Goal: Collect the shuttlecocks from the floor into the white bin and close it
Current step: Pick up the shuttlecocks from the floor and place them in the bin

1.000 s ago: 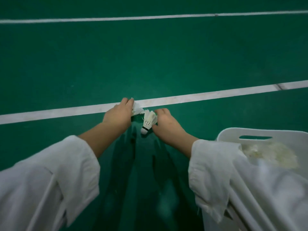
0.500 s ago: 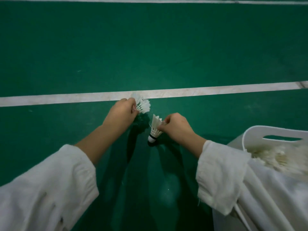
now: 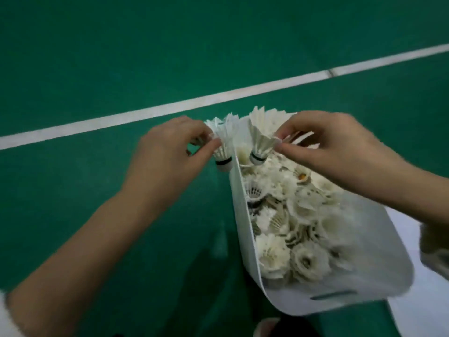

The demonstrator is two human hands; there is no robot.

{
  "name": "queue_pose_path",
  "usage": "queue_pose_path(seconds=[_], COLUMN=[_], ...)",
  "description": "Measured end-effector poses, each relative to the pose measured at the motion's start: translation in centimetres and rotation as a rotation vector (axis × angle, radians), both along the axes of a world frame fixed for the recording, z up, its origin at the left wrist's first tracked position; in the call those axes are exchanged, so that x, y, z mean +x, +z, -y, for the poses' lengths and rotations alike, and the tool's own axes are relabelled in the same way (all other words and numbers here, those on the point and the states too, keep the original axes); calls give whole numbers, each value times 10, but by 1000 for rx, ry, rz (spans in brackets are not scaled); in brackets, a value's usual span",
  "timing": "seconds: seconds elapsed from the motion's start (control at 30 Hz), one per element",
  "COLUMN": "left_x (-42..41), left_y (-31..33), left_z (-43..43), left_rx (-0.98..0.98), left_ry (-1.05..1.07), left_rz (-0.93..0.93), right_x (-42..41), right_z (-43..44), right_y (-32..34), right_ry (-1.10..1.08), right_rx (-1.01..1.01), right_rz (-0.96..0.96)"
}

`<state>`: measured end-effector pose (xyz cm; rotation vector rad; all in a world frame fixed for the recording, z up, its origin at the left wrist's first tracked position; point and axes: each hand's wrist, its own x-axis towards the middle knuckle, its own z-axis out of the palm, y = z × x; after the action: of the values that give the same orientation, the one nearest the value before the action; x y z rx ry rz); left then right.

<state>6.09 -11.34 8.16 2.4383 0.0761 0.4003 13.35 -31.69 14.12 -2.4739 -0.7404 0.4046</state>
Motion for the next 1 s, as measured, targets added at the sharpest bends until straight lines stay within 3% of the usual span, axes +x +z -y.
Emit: queue_pose_path(seconds=[0.23, 0.37, 0.57, 0.77, 0.93, 1.0], left_x=[-34, -55, -44, -23, -22, -26], left_y=[10, -5, -10, -34, -37, -45], left_z=[107, 125, 123, 152, 153, 153], left_rx=[67, 206, 90, 235, 298, 271], left_ry=[-217, -209, -79, -95, -60, -77], left_rz=[-114, -161, -204, -464, -357, -438], right_x=[-38, -55, -62, -66, -68, -68], right_z=[101, 119, 126, 131, 137, 139], right_y=[-9, -34, -52, -65, -77, -82], right_ry=[-55, 36, 178, 235, 281, 283], right_rx=[-104, -172, -203, -242, -287, -308], right_rz=[-127, -131, -122, -170, -165, -177])
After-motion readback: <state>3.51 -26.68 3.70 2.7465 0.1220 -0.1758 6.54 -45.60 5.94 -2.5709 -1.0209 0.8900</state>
